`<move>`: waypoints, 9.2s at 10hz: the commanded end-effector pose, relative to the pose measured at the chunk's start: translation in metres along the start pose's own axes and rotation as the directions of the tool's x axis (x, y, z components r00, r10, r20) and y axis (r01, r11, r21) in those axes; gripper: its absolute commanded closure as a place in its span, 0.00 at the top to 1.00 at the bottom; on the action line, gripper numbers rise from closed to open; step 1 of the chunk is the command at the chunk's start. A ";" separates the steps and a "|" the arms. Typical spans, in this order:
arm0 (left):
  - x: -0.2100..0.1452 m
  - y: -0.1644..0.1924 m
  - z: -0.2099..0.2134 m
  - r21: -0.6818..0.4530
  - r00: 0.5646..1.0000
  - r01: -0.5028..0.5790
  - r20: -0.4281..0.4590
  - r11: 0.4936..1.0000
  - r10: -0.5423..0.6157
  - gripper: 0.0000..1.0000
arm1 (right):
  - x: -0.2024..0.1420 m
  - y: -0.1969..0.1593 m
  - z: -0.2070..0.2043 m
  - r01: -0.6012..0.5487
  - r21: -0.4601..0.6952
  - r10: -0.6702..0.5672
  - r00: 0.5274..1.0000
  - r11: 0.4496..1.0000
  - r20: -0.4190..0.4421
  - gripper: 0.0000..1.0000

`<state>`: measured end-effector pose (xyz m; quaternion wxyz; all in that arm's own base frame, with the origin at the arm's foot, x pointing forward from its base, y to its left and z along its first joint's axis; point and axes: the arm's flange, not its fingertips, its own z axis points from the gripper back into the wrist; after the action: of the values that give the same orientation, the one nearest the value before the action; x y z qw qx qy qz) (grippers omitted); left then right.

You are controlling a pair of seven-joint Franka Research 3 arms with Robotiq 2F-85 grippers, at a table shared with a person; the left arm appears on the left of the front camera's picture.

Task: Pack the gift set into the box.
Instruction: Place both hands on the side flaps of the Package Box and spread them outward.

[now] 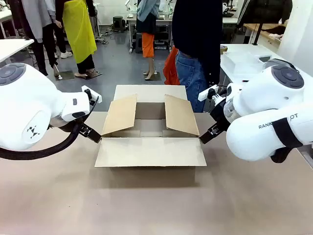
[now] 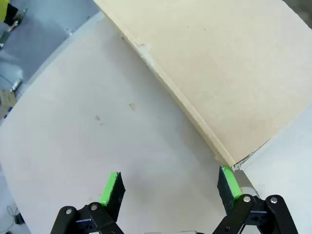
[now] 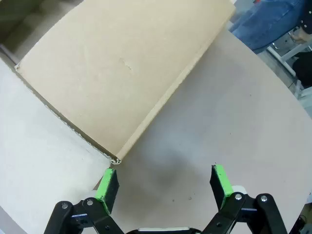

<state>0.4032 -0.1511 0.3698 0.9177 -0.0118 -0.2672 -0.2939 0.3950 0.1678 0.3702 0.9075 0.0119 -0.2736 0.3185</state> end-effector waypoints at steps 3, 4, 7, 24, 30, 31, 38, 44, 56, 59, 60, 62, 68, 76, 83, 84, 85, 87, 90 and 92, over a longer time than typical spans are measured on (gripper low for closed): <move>0.000 0.000 0.000 0.000 1.000 0.001 0.001 1.000 -0.001 1.00 | 0.000 0.000 0.000 0.000 0.000 0.000 1.000 1.000 0.000 1.00; 0.000 0.000 0.000 0.000 1.000 0.001 0.001 1.000 -0.001 1.00 | 0.000 0.000 0.000 0.000 0.000 0.000 1.000 1.000 0.000 1.00; 0.000 0.000 0.000 0.000 1.000 0.001 0.001 1.000 -0.001 1.00 | 0.000 0.000 0.000 0.000 0.000 0.000 1.000 1.000 0.000 1.00; -0.080 0.095 0.109 -0.153 0.989 -0.110 0.085 0.982 0.124 1.00 | -0.088 -0.096 0.096 0.412 0.169 -0.427 0.902 0.895 0.061 1.00; -0.245 0.275 0.133 -0.902 0.497 -0.298 0.134 0.313 0.857 1.00 | -0.253 -0.229 0.174 0.494 0.867 -0.955 0.284 0.072 -0.082 1.00; -0.260 0.270 0.130 -0.918 0.380 -0.274 0.169 0.286 0.909 1.00 | -0.268 -0.239 0.152 0.496 0.868 -0.965 0.219 -0.019 -0.147 1.00; -0.272 0.264 0.139 -0.848 0.567 -0.338 0.162 0.408 0.808 1.00 | -0.261 -0.241 0.190 0.586 0.799 -0.942 0.325 0.136 -0.078 1.00; 0.027 0.057 0.188 -0.630 0.968 -0.181 0.021 0.755 0.250 1.00 | 0.012 -0.045 0.131 0.420 0.558 -0.522 0.853 0.716 0.028 1.00; 0.176 -0.063 0.103 -0.152 0.928 -0.347 -0.201 0.926 0.315 1.00 | 0.038 0.040 0.074 0.180 0.395 -0.288 0.929 0.901 0.234 1.00; 0.216 -0.090 0.054 0.064 0.893 -0.370 -0.250 0.927 0.374 1.00 | 0.045 0.044 0.087 0.216 0.349 -0.306 0.925 0.912 0.227 1.00; 0.222 -0.094 0.038 0.139 0.881 -0.380 -0.248 0.914 0.404 1.00 | 0.045 0.044 0.087 0.216 0.349 -0.306 0.925 0.912 0.227 1.00; 0.227 -0.095 0.010 0.183 0.867 -0.391 -0.255 0.902 0.428 1.00 | 0.045 0.044 0.087 0.216 0.349 -0.306 0.925 0.912 0.227 1.00; 0.207 -0.084 -0.045 0.330 0.874 -0.356 -0.214 0.874 0.436 1.00 | 0.045 0.044 0.087 0.216 0.349 -0.306 0.925 0.912 0.227 1.00; 0.206 -0.069 -0.033 0.445 0.841 -0.356 -0.231 0.822 0.489 1.00 | 0.045 0.044 0.087 0.216 0.349 -0.306 0.925 0.912 0.227 1.00; 0.184 -0.017 0.023 0.415 0.836 -0.448 -0.118 0.792 0.535 1.00 | 0.045 0.044 0.087 0.216 0.349 -0.306 0.925 0.912 0.227 1.00; 0.176 -0.002 0.025 0.411 0.832 -0.454 -0.121 0.790 0.541 1.00 | 0.045 0.044 0.087 0.216 0.349 -0.306 0.925 0.912 0.227 1.00; 0.166 0.011 0.030 0.368 0.830 -0.476 -0.111 0.799 0.546 1.00 | 0.045 0.044 0.087 0.216 0.349 -0.306 0.925 0.912 0.227 1.00; 0.142 0.040 0.035 0.281 0.808 -0.534 -0.106 0.797 0.579 1.00 | 0.045 0.044 0.087 0.216 0.349 -0.306 0.925 0.912 0.227 1.00; 0.101 0.078 0.028 0.176 0.803 -0.565 -0.107 0.806 0.586 1.00 | 0.045 0.044 0.087 0.216 0.349 -0.306 0.925 0.912 0.227 1.00; 0.075 0.102 0.021 0.078 0.800 -0.581 -0.130 0.810 0.586 1.00 | 0.045 0.044 0.087 0.216 0.349 -0.306 0.925 0.912 0.227 1.00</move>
<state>0.5082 -0.1185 0.4410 0.9809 -0.0242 -0.1912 0.0255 0.3566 0.2102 0.4560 0.8789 0.2432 -0.3342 0.2382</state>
